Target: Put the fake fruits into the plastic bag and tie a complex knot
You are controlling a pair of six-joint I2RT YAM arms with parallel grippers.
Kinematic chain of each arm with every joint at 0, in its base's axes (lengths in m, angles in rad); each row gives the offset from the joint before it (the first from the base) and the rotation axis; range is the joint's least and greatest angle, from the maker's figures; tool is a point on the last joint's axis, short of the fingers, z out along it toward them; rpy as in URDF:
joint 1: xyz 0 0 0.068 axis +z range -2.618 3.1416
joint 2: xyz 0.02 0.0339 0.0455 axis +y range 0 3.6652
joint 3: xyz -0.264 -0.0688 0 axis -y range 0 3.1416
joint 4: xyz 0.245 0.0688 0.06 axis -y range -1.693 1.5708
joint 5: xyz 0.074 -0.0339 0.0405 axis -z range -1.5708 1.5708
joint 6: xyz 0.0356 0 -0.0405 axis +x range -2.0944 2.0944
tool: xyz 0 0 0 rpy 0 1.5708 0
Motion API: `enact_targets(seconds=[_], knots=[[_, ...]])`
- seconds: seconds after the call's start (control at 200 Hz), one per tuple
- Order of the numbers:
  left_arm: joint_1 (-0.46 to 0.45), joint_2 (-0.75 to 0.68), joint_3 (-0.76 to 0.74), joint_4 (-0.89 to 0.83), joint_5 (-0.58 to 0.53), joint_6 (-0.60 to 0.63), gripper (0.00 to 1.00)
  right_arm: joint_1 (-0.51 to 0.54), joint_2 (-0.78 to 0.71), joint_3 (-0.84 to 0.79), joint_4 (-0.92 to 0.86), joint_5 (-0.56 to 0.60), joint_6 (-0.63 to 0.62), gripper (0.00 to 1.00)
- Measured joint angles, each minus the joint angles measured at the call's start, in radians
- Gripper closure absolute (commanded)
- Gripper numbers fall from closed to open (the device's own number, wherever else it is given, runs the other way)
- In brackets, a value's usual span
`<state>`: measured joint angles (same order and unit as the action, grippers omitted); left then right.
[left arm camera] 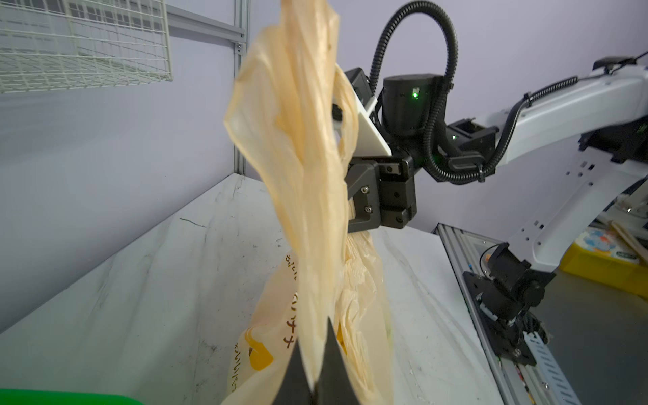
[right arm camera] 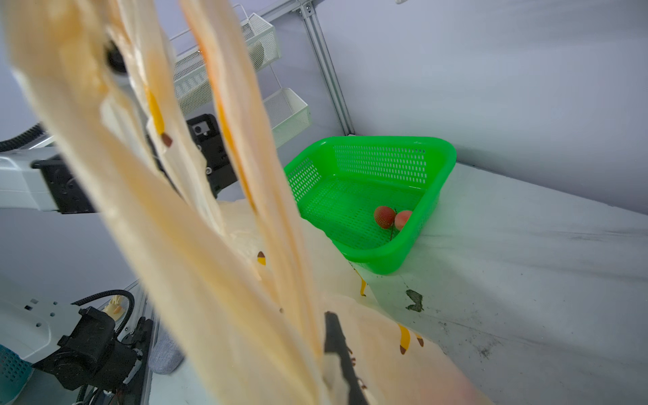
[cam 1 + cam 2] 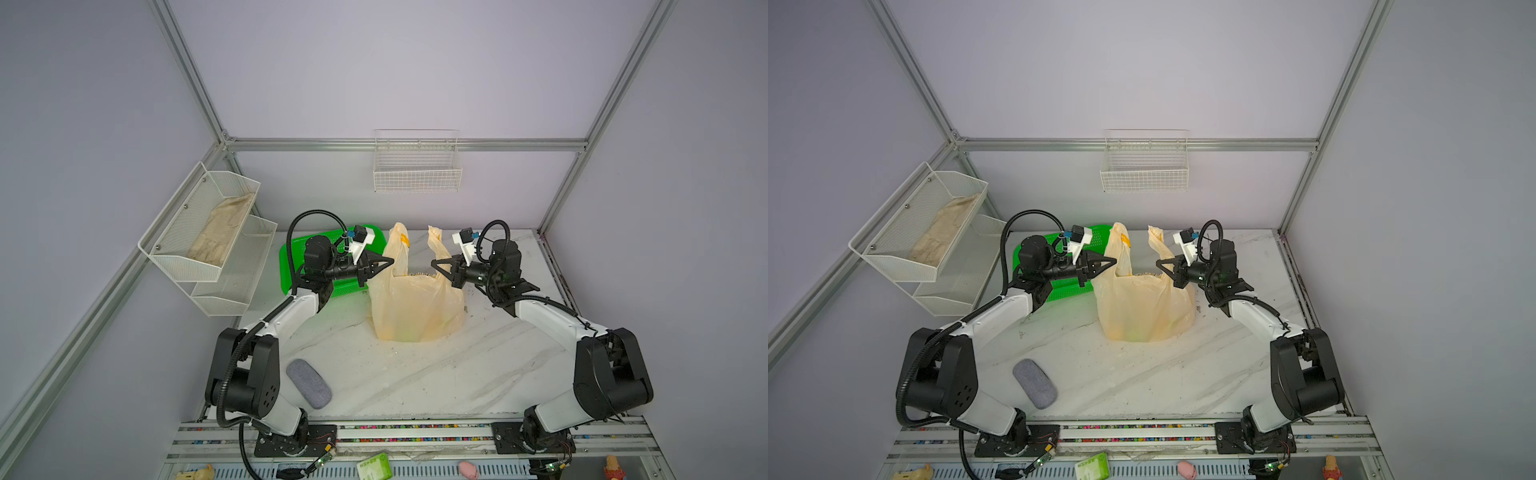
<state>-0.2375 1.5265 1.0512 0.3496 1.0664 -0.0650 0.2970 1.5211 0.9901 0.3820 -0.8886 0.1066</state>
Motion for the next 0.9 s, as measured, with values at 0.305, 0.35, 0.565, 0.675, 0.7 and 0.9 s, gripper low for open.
enact_targets(seconds=[0.305,0.35,0.565,0.675,0.7,0.9], knots=[[-0.022,-0.012,0.002,-0.211,-0.039,0.164,0.49,0.0,0.003,0.001,-0.043,0.0,-0.038,1.0],[-0.017,-0.007,0.005,-0.219,-0.039,0.168,0.46,0.0,0.003,0.001,-0.048,0.001,-0.043,1.0],[0.008,0.025,0.045,-0.254,-0.042,0.178,0.31,0.0,0.003,0.001,-0.068,0.002,-0.064,1.0],[0.006,0.03,0.054,-0.244,-0.068,0.156,0.17,0.0,0.003,0.005,-0.076,0.003,-0.068,1.0],[0.003,0.029,0.054,-0.235,-0.08,0.151,0.14,0.0,0.003,0.006,-0.077,0.003,-0.068,1.0],[-0.039,0.003,0.054,-0.178,-0.224,0.085,0.09,0.0,0.003,0.016,-0.079,0.003,-0.067,1.0]])
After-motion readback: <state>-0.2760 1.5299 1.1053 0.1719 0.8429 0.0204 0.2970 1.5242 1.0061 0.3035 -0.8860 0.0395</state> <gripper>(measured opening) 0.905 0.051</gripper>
